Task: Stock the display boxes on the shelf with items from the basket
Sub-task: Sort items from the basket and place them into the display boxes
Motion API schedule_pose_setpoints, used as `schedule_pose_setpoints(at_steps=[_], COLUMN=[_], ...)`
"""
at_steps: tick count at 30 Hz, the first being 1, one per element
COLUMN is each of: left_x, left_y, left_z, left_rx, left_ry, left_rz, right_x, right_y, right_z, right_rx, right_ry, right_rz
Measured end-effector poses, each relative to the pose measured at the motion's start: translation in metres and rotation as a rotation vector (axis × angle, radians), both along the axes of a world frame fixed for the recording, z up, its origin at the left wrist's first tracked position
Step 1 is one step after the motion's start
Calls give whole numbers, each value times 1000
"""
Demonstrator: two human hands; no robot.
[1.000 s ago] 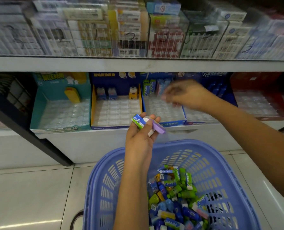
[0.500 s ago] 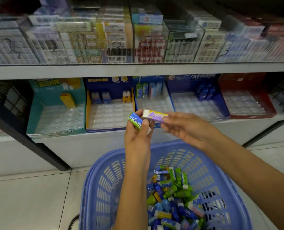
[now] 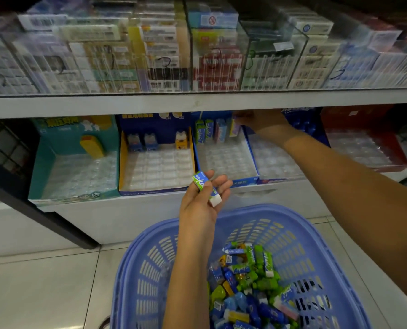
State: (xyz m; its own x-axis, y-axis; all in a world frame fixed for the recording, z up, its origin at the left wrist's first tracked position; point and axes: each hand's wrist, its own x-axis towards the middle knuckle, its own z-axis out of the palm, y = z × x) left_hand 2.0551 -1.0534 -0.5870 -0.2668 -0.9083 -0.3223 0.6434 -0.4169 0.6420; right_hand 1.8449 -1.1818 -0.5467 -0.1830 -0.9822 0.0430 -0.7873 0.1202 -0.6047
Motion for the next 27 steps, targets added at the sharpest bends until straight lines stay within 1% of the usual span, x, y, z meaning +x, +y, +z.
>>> schedule_pose_setpoints(at_steps=[2,5,9,12,15,18,20,22,24,25,26,27], left_x=[1,0,-2,-2,0,4,6,8,11,12,13,14], left_y=[-1,-2,-5,-5,-3,-1,1,2,3,4,5,6], left_z=[-1,-1,1,2,2,2,2,3,5,6,7,7], left_rx=[5,21,64,97,77,36,-7,-60,-87,-103,-128,-169], left_ry=[0,9,20,47,29,-57,-220,-367,-399,-382,-377,-406], left_rz=[-10,-19,-15,8,14,-10,-23,-33,-36,-37,-28,-19], right_x=[-5,-8,-11,-7,1,9,16,25,37,44,51,59], right_y=[-5,-10,-17,-18,-17,-12,-4,11,35,51,68,87], right_z=[2,6,10,6,-7,-12,-9,-2,3,4,4,5], right_rx=[27,57,136,154,134,43,24,-5,-62,-58,-34,-6], right_ry=[22,-26,41,60,175,240,274,231,176,83,-50,-167], right_rz=[31,128,214,178,90,18,24,35,39,60,109,180])
